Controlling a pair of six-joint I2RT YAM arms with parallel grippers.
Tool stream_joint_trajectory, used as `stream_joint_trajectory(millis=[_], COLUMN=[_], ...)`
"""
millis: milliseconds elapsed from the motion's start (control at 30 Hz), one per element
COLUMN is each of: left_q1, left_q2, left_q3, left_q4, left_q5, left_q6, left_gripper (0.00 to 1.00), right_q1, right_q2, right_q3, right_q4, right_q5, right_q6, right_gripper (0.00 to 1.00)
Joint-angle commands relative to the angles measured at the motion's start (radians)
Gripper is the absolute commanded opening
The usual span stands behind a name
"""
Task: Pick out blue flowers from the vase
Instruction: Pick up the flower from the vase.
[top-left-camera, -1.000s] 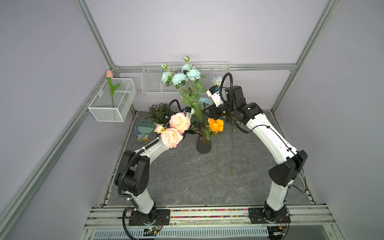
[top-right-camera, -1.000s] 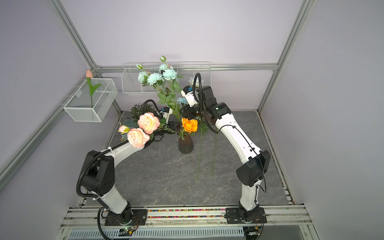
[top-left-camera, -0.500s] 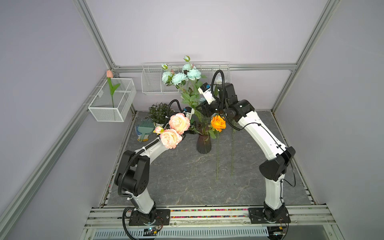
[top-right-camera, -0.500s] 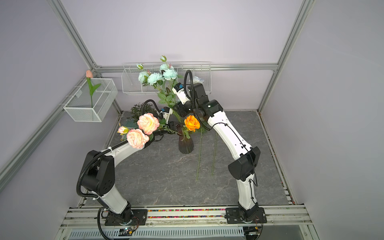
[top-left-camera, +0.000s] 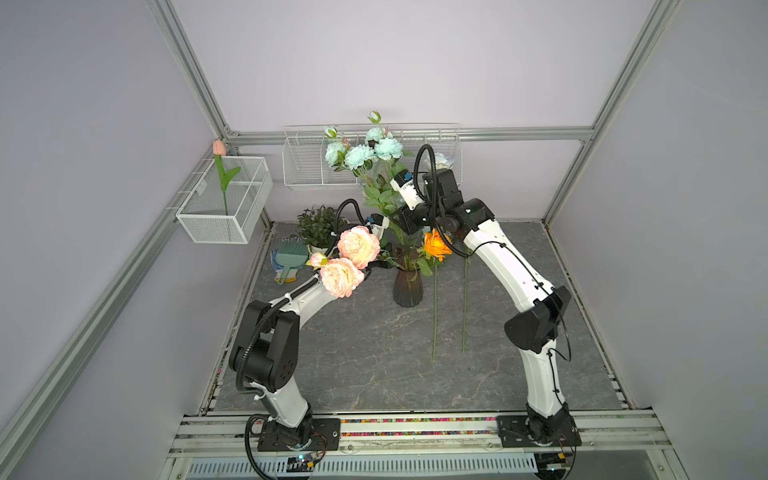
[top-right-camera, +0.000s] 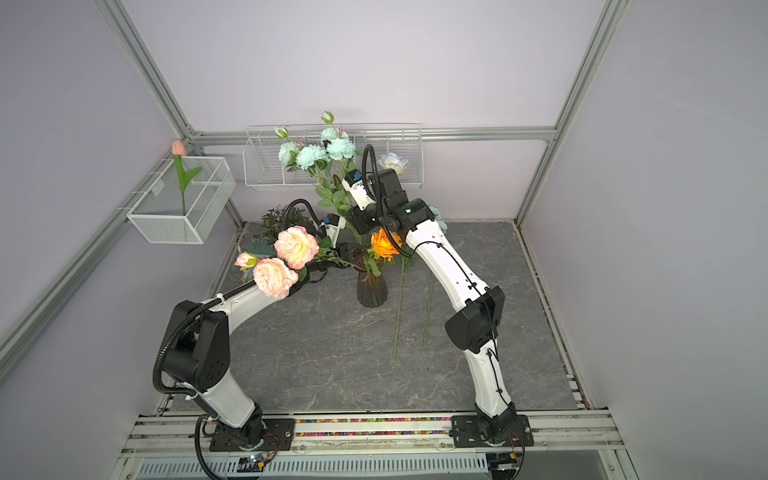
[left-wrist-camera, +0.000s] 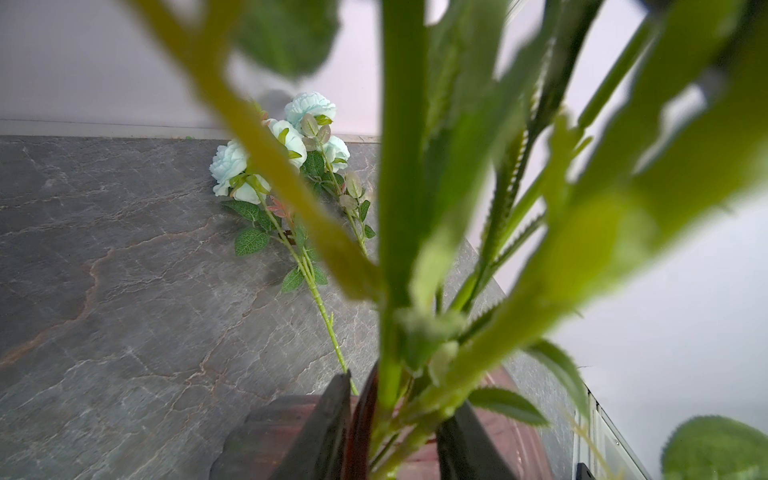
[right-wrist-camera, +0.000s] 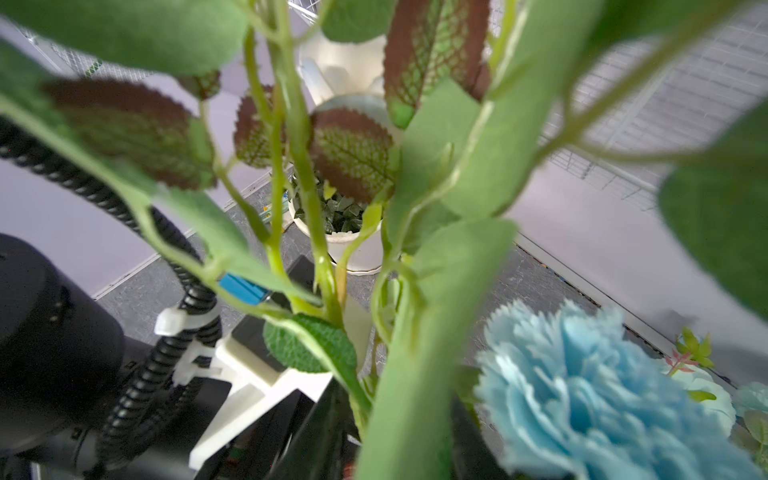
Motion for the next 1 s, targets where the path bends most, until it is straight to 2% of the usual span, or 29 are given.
stream_joint_trajectory(millis=[0,233,433,967], left_q1=[0.000,-0.001,-0.001,-0.001], left_q2=[-0.012,-0.013,-0.014,-0.022], left_q3=[0.015,0.012,0.007,-0.008], left_q4=[-0.009,-0.010,-0.009,-0.003], left_q5=[0.024,0.020,0.018,0.017], left_q6=[0.023,0.024,0.025,0.023], left_gripper=[0.37,0.36,0.37,0.37], right_q1=[-0.003,-0.002,-0.002,-0.005], right_q2=[0.006,-0.006,-0.041,-0.162], right_q3=[0.018,0.018,0.016,-0.022], right_q4=[-0.011,-0.010,-0.002,0.043], right_q5=[0.016,0.007,0.007,0.018], right_q6=[-0.011,-0.002,-0.002,-0.004], right_gripper=[0.28,0.14,0.08,0.07])
